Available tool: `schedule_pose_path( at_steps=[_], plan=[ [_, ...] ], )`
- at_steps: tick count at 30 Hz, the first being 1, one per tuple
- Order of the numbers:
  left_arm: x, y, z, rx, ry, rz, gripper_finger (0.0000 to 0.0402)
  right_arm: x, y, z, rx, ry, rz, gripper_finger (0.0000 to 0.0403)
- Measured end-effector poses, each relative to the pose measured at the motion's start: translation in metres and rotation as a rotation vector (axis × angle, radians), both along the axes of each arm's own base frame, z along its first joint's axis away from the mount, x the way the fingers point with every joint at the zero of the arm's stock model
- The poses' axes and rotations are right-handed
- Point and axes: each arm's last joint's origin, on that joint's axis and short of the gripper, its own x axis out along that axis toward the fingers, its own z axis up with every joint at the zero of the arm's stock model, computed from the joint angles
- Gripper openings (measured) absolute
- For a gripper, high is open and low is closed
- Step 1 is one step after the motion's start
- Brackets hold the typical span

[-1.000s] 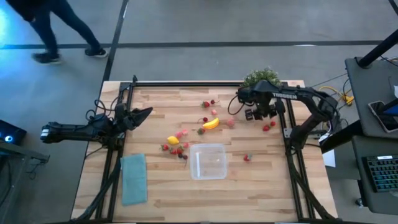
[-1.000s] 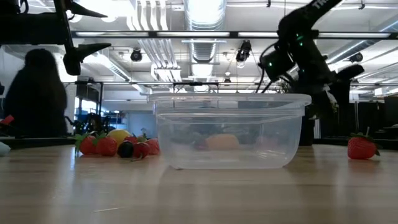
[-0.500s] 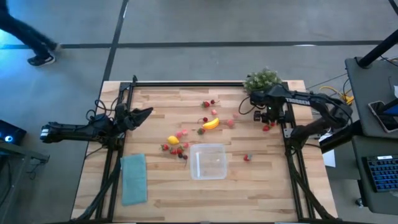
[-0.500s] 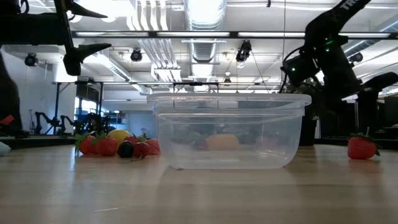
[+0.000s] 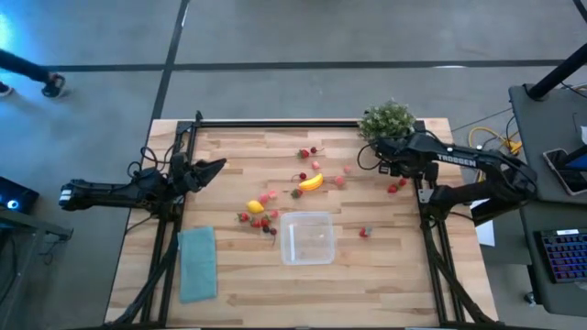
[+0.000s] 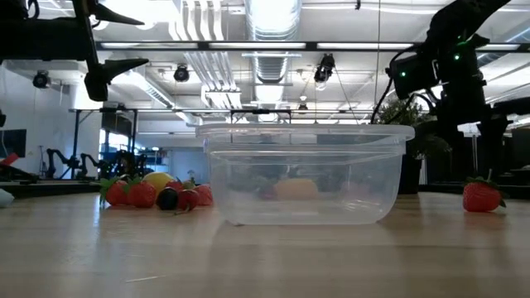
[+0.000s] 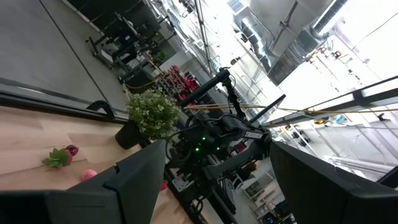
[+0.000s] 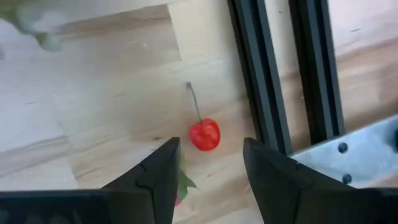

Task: Pick and placing Produce into tupperware
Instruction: Put the red cherry into the transparent container

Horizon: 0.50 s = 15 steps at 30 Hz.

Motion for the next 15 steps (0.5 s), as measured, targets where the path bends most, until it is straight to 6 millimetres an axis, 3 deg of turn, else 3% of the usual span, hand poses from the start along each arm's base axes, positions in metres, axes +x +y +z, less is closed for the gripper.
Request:
schedule_pose_path(
  at_steps=[15],
  plan=[
    [0.0, 0.0, 0.0, -0.001, 0.001, 0.004, 0.0276, -0.002, 0.001, -0.022, 0.005, 0.033, -0.124, 0.0168]
  ],
)
